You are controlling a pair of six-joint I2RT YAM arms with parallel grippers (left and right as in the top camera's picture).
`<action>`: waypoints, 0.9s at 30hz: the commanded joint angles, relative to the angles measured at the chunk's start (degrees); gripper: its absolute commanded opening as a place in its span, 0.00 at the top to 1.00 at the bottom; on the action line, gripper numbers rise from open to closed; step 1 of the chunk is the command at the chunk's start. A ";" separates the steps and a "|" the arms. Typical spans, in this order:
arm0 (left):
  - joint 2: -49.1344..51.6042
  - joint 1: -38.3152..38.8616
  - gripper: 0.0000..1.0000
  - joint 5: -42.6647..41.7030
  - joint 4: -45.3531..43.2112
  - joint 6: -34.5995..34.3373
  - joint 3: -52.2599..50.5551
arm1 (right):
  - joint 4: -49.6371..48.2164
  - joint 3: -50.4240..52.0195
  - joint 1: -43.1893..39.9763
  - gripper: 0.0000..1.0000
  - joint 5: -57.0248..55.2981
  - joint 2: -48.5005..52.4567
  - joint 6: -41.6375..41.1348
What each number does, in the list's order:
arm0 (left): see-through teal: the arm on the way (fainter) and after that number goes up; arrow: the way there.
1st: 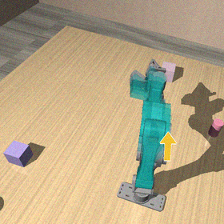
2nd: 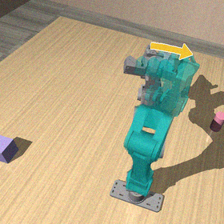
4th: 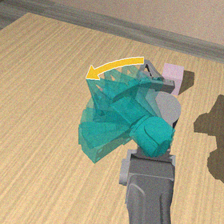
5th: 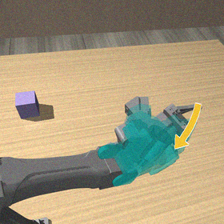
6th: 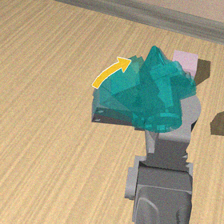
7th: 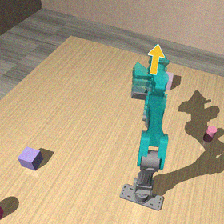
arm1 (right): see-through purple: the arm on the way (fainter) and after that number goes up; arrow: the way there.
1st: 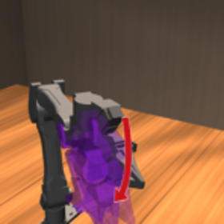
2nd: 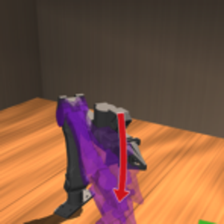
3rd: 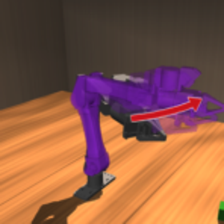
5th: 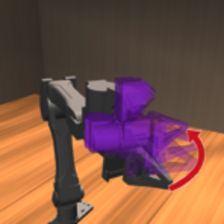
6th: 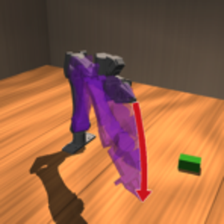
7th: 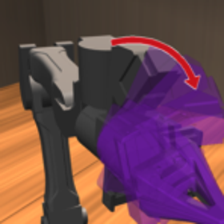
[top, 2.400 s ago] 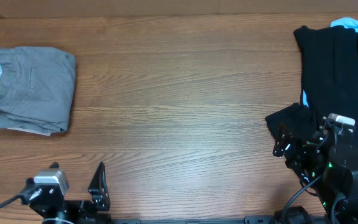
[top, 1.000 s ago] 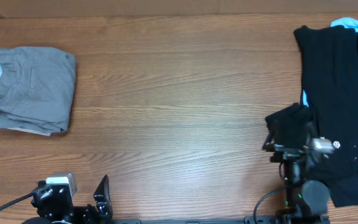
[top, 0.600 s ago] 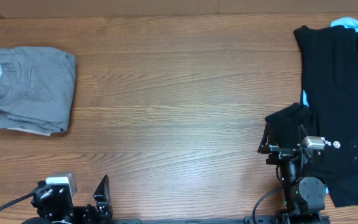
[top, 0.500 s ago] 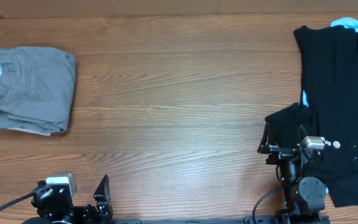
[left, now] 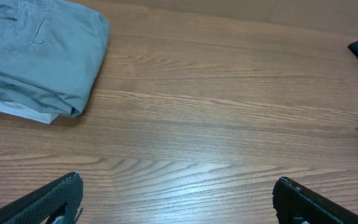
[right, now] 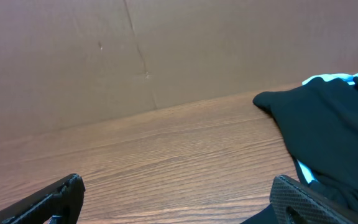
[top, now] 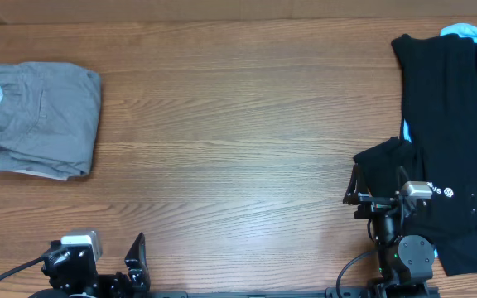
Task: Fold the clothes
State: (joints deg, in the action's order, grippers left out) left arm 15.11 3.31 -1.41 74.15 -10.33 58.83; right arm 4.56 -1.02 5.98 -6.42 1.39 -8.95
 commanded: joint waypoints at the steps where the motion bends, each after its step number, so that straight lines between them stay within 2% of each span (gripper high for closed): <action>1: -0.28 0.09 0.00 0.59 -0.24 -0.35 0.09 | -0.17 0.42 -0.37 0.00 0.04 -0.46 0.37; 7: -0.28 0.11 0.00 1.84 -5.99 0.11 -3.26 | -0.17 0.42 -0.37 0.00 0.04 -0.46 0.37; 12: -0.96 0.68 0.00 1.88 -23.93 1.44 -20.02 | -0.17 0.42 -0.37 0.00 0.04 -0.46 0.37; 18: -6.29 1.90 0.00 1.86 -53.13 2.67 -40.30 | -0.17 0.42 -0.37 0.00 0.04 -0.46 0.37; 23: -9.60 1.92 0.00 1.88 -73.85 4.04 -52.70 | -0.17 0.42 -0.37 0.00 0.04 -0.46 0.37; 26: -11.54 1.92 0.00 1.86 -82.97 8.09 -58.40 | -0.17 0.42 -0.37 0.00 0.04 -0.46 0.39; 27: -12.13 1.97 0.00 1.92 -81.83 9.22 -58.58 | -0.17 0.42 -0.37 0.00 0.04 -0.46 0.39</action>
State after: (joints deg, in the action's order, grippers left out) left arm 5.17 4.91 -0.16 -6.66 -6.35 3.05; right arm 4.58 -1.02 5.98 -6.42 1.39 -8.95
